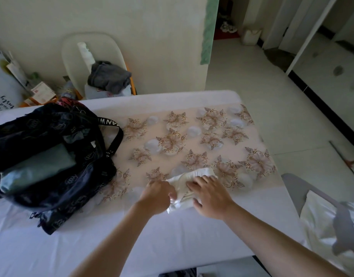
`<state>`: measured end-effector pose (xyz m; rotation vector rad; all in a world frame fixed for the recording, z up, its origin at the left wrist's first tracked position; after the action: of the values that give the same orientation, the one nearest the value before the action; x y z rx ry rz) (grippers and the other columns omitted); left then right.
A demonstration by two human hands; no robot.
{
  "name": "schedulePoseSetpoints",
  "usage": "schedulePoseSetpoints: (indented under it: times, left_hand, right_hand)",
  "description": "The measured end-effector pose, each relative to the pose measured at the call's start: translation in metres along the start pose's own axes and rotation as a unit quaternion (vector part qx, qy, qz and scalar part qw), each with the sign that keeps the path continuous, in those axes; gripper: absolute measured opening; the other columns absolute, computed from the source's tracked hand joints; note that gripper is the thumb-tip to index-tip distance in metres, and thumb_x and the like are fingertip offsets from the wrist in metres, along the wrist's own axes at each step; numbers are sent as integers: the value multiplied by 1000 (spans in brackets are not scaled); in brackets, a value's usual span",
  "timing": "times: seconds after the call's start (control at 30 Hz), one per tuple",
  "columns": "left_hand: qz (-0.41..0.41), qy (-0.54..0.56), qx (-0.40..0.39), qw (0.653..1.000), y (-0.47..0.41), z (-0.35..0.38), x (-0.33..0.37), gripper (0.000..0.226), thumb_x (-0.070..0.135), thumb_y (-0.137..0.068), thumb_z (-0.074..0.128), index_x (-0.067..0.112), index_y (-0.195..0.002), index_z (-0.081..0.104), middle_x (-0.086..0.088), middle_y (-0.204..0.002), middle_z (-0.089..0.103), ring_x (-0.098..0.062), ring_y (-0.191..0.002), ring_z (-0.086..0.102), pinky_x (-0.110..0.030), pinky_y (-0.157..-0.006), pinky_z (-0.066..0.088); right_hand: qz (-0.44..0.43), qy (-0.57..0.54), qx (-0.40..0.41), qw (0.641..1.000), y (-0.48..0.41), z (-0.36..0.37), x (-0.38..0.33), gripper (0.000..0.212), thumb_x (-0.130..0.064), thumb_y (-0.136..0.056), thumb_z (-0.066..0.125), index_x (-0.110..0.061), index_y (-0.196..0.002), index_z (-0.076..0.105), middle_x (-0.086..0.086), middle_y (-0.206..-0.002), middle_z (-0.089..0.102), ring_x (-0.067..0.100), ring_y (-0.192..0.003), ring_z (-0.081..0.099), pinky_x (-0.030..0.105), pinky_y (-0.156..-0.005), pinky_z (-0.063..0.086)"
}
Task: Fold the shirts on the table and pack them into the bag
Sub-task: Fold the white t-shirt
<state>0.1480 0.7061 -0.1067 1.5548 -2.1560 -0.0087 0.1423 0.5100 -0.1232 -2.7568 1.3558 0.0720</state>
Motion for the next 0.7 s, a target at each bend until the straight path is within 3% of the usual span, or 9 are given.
schedulePoseSetpoints:
  times: [0.07,0.13,0.23,0.33,0.4,0.47,0.53,0.6,0.7]
  left_hand:
    - [2,44,102,994,-10,-7,10,33,-2,-84,51,24,-87,71,4,-95,67,-16,-95,58,-38,-93,47]
    - [25,68,170,983,-23,-5,22,27,0,-87,50,18,-99,66,1,-104,63,-20,-99,56,-39,-86,51]
    - [22,26,79,996,-40,21,33,44,26,-99,45,18,-142,43,2,-145,42,-20,-137,35,-40,-108,38]
    - [3,-44,29,999,-37,51,28,66,50,-99,23,16,-156,20,1,-161,22,-21,-148,19,-39,-119,19]
    - [25,-66,72,995,-28,59,29,70,52,-97,24,10,-153,31,-6,-157,34,-26,-143,34,-42,-116,31]
    - [50,-80,110,989,-19,63,30,71,54,-96,34,6,-149,37,-10,-153,40,-29,-138,41,-45,-112,38]
    - [62,-90,116,987,-9,69,27,84,62,-90,43,4,-150,34,-12,-156,34,-31,-143,34,-47,-116,31]
    - [67,-113,109,985,2,74,23,101,68,-79,53,4,-153,27,-14,-161,24,-32,-148,24,-47,-119,21]
    - [64,-129,97,985,7,79,21,112,65,-68,70,4,-153,28,-19,-160,24,-37,-147,25,-50,-119,25]
  right_hand:
    - [-3,16,26,1000,5,1,1,38,-32,-80,54,-23,-115,65,-4,-101,63,20,-88,58,39,-86,40]
    - [5,-1,39,999,8,5,4,36,-23,-75,59,-24,-109,70,-6,-94,64,19,-84,59,44,-96,42]
    - [44,-141,61,987,8,4,12,28,-9,-77,59,-22,-97,74,-7,-90,60,16,-86,53,41,-88,50]
    - [87,-188,113,972,2,-11,23,22,2,-76,62,-19,-80,67,-4,-93,58,17,-90,51,39,-75,53]
    - [81,-141,111,980,-6,-15,28,24,-4,-77,63,-19,-95,66,1,-113,58,22,-106,53,42,-86,52]
    - [63,-115,17,991,-11,-6,28,49,-21,-82,61,-16,-130,57,8,-143,47,27,-132,44,43,-110,39]
    - [56,-113,-120,985,-8,12,27,82,-49,-87,51,-11,-155,25,10,-164,19,27,-151,16,41,-123,15]
    - [33,-74,-162,983,-1,29,32,105,-73,-82,38,-12,-159,3,11,-166,-2,27,-153,-5,42,-124,2]
    - [-6,-3,-123,992,11,35,35,99,-56,-90,48,-12,-158,-10,14,-163,-13,31,-150,-12,43,-123,1]
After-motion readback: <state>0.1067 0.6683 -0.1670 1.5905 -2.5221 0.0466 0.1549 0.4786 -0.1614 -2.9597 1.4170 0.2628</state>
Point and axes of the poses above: each hand's wrist, its own y-axis away from the middle knuckle, its own z-axis out of the palm, x = y × z, the point moved 3 cm from there along -y, towards the middle knuckle
